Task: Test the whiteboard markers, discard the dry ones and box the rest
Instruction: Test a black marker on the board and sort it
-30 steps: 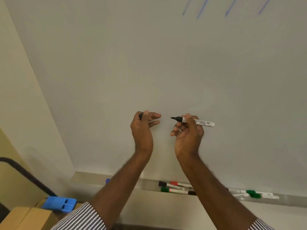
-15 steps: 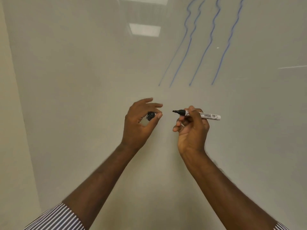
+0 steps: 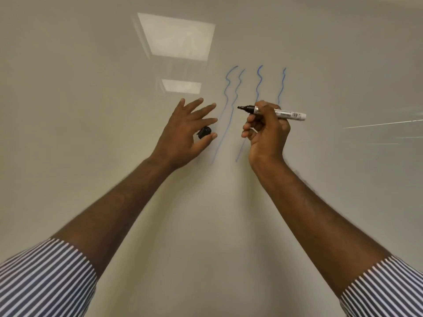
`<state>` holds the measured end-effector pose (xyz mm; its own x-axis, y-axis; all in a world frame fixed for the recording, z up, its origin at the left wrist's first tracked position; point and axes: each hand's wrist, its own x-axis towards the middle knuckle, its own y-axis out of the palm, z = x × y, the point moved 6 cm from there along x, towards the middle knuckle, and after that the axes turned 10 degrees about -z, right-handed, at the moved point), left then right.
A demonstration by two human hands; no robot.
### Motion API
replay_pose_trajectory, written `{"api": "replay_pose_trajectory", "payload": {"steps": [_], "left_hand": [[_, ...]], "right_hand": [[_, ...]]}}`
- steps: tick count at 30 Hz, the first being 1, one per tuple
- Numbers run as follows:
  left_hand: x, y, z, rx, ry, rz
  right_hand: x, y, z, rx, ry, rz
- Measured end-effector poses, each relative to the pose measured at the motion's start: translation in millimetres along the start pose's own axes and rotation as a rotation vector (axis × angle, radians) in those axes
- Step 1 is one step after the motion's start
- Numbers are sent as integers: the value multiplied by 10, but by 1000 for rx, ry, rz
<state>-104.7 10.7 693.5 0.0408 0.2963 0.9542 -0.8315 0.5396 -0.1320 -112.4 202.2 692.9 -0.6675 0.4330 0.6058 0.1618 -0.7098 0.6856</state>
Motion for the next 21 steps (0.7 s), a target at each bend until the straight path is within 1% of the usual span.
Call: {"api": "replay_pose_trajectory", "payload": {"steps": [3,5,10,12,14,16,19,21], "left_hand": [[229,28,117,48,-7,8],[340,40,185,32,-31,-3],[536,128,287,97,5,-79],[607,176,359,135,-13,-107],[655,219,427,168,-50,-138],[681,258,463,203,-58,-171],[675,311,466,248,-25,-192],[671,319,486,261,-1,-193]], "right_hand": [[232,76,166,-57,-60,12],[384,89,262,-96,-97,14],[779,-38,379,-122,-183,-18],[932,-124,400,-132,-238,-48],[1079,-173,428,-160,-318,-47],[1220,-154,469,-199,-409,4],[1397,-72,529,-252,-563,95],[1490,-29,552,-261,-681,117]]}}
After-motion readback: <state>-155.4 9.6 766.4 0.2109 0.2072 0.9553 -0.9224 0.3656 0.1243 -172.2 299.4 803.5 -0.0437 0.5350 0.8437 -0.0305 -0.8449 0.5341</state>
